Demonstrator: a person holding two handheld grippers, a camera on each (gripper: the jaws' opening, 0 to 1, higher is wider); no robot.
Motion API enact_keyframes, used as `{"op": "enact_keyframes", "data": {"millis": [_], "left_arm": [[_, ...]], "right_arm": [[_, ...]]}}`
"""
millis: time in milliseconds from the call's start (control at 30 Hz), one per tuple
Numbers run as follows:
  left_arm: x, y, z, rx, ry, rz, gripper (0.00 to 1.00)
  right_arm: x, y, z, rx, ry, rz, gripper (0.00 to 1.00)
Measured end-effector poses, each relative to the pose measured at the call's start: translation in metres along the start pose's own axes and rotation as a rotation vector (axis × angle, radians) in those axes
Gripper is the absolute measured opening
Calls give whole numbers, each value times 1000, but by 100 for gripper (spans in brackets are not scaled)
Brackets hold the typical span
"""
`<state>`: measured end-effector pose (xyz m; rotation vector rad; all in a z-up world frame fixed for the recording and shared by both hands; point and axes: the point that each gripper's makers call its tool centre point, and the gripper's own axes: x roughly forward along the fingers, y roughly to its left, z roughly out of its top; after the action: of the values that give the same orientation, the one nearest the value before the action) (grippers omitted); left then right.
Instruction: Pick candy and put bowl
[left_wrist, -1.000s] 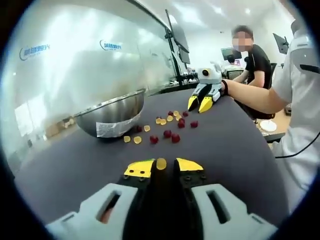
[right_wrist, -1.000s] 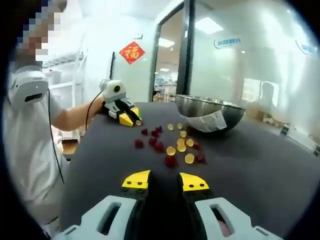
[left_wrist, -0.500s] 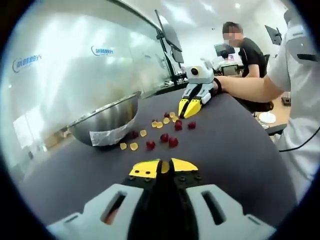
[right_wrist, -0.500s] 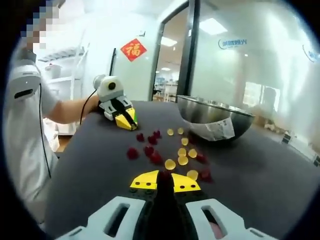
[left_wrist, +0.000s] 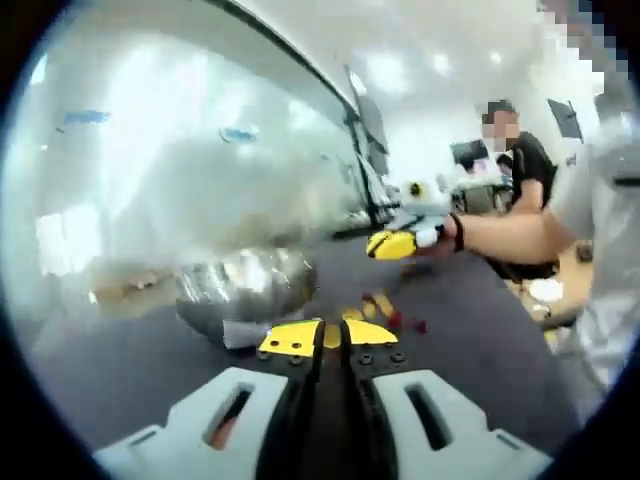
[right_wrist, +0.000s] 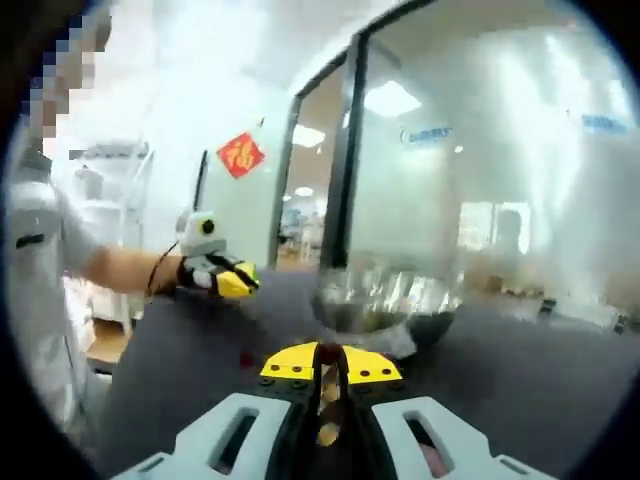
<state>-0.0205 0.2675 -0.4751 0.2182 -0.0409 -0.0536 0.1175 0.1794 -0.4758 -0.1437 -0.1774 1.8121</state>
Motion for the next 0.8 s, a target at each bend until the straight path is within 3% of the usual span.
{"op": "enact_keyframes", "data": {"millis": [33, 133, 300, 367, 400, 433, 533, 633, 800], "left_arm": [[10, 11, 11, -22, -31, 21, 3], [39, 39, 29, -91, -75, 50, 3], [72, 70, 31, -129, -67, 97, 2], [74, 72, 31, -122, -79, 98, 3], [74, 72, 34, -76, -101, 90, 4], [74, 72, 32, -80, -96, 100, 8], [73, 65, 24, -62, -69, 77, 31], [71, 58, 26, -89, -83, 61, 28], [70, 50, 27, -77, -66, 46, 28]], "right_arm": [[12, -16, 15, -33, 0, -65, 3], [39, -32, 40, 18, -54, -96, 3], [79, -40, 40, 2, 7, -120, 4], [86, -41, 38, -23, 21, -134, 4], [88, -43, 37, -37, 22, -143, 5], [88, -48, 39, -74, 11, -177, 8], [94, -38, 36, -49, 12, -127, 36], [91, -40, 33, -60, 23, -151, 22], [81, -42, 34, -21, 8, -138, 22]]}}
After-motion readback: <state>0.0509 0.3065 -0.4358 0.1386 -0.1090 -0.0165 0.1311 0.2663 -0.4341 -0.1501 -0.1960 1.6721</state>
